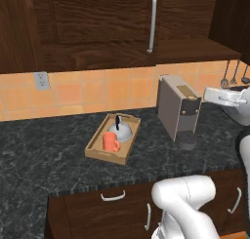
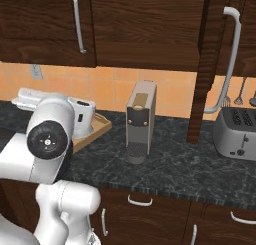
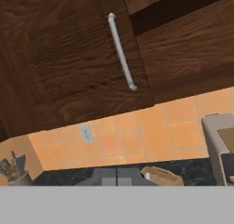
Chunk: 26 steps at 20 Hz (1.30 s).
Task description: Pick the kettle from the counter and place it on the tray. Then pick the mug from the cabinet and place it on the tray. Then close the cabinet doors.
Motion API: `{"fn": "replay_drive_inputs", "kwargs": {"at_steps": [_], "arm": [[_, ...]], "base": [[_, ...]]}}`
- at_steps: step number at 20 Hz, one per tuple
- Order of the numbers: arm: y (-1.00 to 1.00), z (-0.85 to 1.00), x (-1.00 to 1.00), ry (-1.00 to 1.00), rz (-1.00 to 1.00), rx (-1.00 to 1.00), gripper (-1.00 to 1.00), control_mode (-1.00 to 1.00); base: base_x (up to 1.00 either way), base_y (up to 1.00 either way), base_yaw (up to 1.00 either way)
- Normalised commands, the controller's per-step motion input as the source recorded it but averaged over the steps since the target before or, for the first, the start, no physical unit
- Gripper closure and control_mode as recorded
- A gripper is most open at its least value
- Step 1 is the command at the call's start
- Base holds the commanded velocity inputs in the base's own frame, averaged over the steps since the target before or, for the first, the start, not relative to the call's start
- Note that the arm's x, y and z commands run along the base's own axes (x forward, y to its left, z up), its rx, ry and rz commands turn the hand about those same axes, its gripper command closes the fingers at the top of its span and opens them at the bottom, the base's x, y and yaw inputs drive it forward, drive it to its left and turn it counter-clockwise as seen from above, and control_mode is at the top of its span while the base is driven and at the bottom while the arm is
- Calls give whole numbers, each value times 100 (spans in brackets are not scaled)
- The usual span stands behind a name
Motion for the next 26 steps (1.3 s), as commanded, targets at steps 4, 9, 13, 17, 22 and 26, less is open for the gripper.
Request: {"fn": "replay_drive_inputs", "kwargs": {"at_steps": [4, 9, 13, 17, 22, 26], "arm": [[-77, 0, -79, 0, 0, 25, 100, -100], [-81, 0, -82, -1, 0, 27, 100, -100], [-76, 0, -78, -1, 0, 28, 100, -100], [-37, -44, -25, -2, 0, 16, 100, -100], [-32, -64, 0, 0, -2, 17, 100, -100], [-56, -53, 4, 0, 0, 33, 100, -100]], "base": [[0, 0, 0], [0, 0, 0], [0, 0, 0], [0, 0, 0], [0, 0, 0], [0, 0, 0]]}}
